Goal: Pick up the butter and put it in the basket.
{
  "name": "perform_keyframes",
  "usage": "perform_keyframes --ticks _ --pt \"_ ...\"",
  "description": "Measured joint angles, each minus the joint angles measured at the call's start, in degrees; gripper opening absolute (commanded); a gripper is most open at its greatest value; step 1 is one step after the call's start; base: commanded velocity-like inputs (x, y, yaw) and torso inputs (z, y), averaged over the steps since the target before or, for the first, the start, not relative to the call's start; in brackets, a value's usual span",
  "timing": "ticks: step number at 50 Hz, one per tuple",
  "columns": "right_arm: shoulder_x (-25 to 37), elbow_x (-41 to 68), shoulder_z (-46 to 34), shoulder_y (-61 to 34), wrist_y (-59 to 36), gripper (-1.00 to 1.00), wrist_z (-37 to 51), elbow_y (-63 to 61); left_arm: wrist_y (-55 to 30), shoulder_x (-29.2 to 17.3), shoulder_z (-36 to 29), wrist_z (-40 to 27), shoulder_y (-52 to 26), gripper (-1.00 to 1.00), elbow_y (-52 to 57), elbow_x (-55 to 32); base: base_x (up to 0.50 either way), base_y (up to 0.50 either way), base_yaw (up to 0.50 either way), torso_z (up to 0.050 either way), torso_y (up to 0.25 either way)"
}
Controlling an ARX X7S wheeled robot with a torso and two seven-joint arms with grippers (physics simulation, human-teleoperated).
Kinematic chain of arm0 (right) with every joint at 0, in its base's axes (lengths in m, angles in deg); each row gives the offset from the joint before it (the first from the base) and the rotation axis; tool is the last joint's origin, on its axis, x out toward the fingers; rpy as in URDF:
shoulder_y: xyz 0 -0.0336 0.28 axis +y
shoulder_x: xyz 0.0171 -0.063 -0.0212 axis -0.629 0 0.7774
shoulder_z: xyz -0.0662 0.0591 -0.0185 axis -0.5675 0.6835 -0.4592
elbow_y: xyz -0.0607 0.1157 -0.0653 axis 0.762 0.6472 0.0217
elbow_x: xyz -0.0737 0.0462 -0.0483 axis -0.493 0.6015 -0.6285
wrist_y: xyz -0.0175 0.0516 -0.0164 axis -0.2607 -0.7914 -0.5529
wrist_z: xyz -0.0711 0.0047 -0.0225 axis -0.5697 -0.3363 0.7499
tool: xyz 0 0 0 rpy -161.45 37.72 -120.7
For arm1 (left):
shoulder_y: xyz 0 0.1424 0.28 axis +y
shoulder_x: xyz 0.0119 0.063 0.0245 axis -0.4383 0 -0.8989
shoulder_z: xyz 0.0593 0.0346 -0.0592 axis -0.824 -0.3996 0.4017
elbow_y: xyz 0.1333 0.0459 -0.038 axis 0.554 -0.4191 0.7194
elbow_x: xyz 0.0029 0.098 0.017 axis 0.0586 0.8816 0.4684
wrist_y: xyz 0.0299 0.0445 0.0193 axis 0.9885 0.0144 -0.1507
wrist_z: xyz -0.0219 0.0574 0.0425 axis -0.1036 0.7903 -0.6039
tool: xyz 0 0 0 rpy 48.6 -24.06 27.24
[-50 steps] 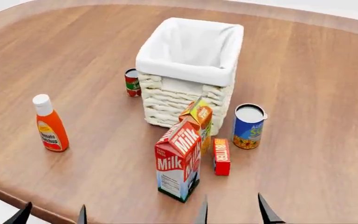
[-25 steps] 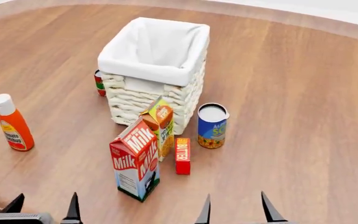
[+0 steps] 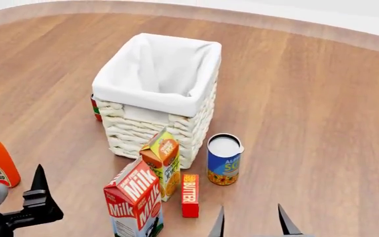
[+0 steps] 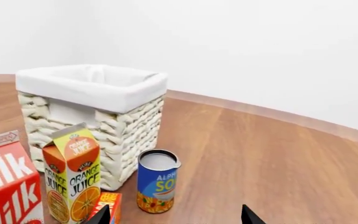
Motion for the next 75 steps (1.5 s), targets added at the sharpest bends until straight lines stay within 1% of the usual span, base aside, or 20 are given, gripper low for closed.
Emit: perform_keyframes --ticks 24,34,49,75 --pt "1.05 -0.31 -0.92 0.08 -2.59 1.00 1.58 -1.07 -0.96 -0.81 0.78 -1.06 -0.26 1.00 2.11 -2.14 -0.01 0.05 0.00 0.000 0.000" --pt "1.22 0.10 -0.53 1.07 -1.95 1.00 2.67 -2.02 -1.08 -1.19 1.10 -1.45 -0.32 1.00 2.37 -2.75 0.01 0.03 0.00 0.000 0.000" --pt "1.68 0.61 -0.61 1.86 -1.76 1.00 3.49 -3.63 -1.70 -1.78 1.57 -2.13 -0.42 1.00 3.31 -3.90 0.43 0.13 0.00 0.000 0.000" --pt "2.12 0.66 -1.57 1.70 -3.06 1.00 4.79 -4.78 -2.15 -2.52 1.84 -3.33 -0.58 1.00 4.03 -4.90 0.05 0.01 0.00 0.000 -0.004"
